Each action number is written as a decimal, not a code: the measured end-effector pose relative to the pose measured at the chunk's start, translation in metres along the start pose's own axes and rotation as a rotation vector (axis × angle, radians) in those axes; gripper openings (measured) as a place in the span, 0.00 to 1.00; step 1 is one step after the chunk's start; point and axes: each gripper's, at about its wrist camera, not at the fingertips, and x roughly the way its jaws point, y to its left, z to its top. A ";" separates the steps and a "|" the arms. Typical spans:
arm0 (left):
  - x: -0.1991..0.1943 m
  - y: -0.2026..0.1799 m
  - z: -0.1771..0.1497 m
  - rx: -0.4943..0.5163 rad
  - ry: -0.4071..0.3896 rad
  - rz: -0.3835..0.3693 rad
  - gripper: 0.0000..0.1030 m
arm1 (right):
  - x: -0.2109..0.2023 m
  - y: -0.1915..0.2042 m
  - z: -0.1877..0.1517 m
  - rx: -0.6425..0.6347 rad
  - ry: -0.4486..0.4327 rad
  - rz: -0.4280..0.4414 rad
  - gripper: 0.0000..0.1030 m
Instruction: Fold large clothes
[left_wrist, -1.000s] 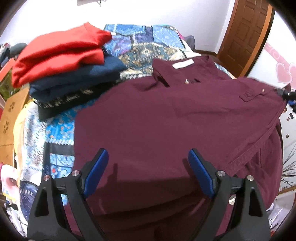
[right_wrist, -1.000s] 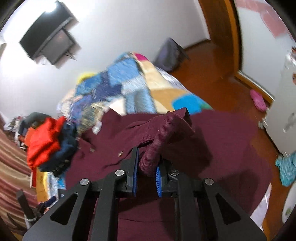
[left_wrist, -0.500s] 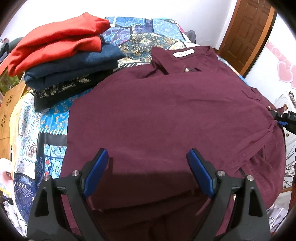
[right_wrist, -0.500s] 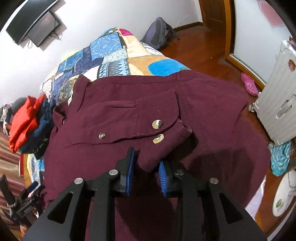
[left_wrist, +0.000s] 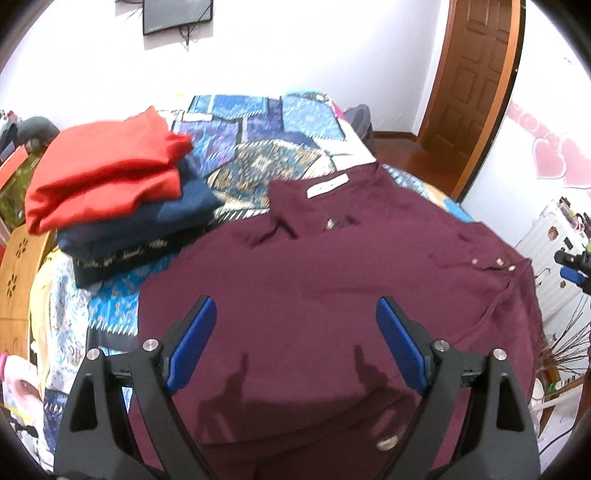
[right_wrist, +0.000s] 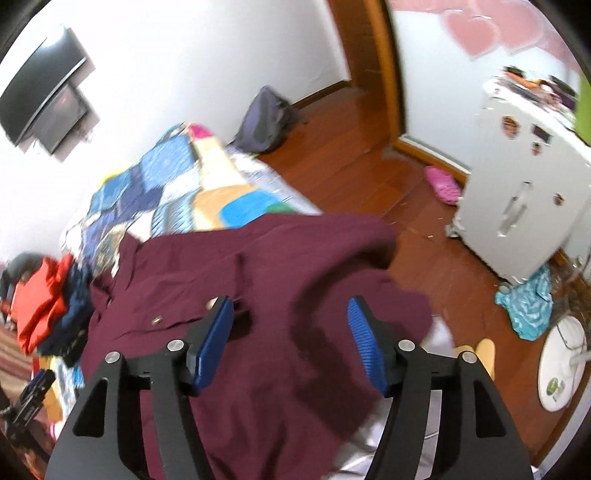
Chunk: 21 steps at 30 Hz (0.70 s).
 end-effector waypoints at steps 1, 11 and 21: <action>0.000 -0.003 0.002 0.002 -0.004 -0.004 0.86 | -0.002 -0.009 0.000 0.019 -0.006 -0.012 0.59; 0.016 -0.036 0.010 0.039 0.029 -0.030 0.86 | 0.025 -0.079 -0.019 0.231 0.089 -0.017 0.59; 0.029 -0.045 0.006 0.046 0.071 -0.013 0.86 | 0.083 -0.123 -0.034 0.479 0.248 0.169 0.62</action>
